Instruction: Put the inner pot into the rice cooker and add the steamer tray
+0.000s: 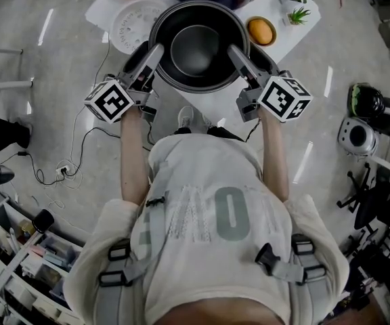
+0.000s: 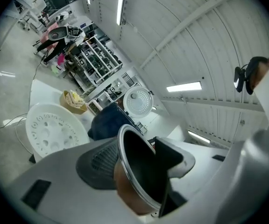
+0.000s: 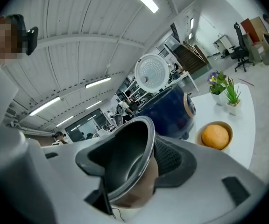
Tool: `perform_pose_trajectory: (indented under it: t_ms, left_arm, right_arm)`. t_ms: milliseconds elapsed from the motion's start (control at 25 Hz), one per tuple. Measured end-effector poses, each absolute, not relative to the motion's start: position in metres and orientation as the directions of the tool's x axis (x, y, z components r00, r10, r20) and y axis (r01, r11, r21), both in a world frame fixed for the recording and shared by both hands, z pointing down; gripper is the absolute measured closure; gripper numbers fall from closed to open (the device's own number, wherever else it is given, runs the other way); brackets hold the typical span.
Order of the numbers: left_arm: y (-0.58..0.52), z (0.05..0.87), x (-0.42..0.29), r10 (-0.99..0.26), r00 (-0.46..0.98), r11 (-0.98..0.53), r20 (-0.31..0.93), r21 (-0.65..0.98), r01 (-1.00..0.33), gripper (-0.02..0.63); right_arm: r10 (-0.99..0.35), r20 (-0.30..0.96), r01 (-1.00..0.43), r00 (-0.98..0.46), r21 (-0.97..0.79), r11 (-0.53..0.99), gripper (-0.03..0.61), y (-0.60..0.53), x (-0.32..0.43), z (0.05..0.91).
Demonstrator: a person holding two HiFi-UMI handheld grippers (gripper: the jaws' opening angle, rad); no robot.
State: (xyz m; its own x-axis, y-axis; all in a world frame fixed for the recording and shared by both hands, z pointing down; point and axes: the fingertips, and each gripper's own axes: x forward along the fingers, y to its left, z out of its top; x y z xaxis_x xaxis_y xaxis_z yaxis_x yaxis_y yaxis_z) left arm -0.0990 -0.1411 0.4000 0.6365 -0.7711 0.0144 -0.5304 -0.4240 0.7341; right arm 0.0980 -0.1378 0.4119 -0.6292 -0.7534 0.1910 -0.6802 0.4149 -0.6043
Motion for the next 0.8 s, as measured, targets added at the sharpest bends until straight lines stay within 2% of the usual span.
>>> perform_pose_trajectory:
  t_ms: [200, 360, 600, 800]
  left_arm:
    - [-0.144, 0.366, -0.106, -0.778, 0.627, -0.468, -0.039, 0.703, -0.536, 0.365]
    - [-0.149, 0.334, -0.112, -0.788, 0.608, -0.511, -0.095, 0.653, -0.56, 0.365]
    - [-0.157, 0.29, -0.111, -0.784, 0.61, -0.585, -0.116, 0.467, -0.663, 0.365]
    - [-0.172, 0.259, -0.104, -0.789, 0.605, -0.61, -0.112, 0.263, -0.747, 0.365]
  right_arm:
    - [-0.747, 0.157, -0.701, -0.646, -0.511, 0.499, 0.332, -0.141, 0.09, 0.379]
    - [-0.754, 0.146, -0.738, -0.641, -0.387, 0.553, 0.362, -0.148, 0.084, 0.35]
    - [-0.759, 0.058, -0.737, -0.649, -0.295, 0.608, 0.362, -0.158, 0.081, 0.302]
    - [-0.761, -0.016, -0.72, -0.649, -0.31, 0.621, 0.36, -0.174, 0.085, 0.273]
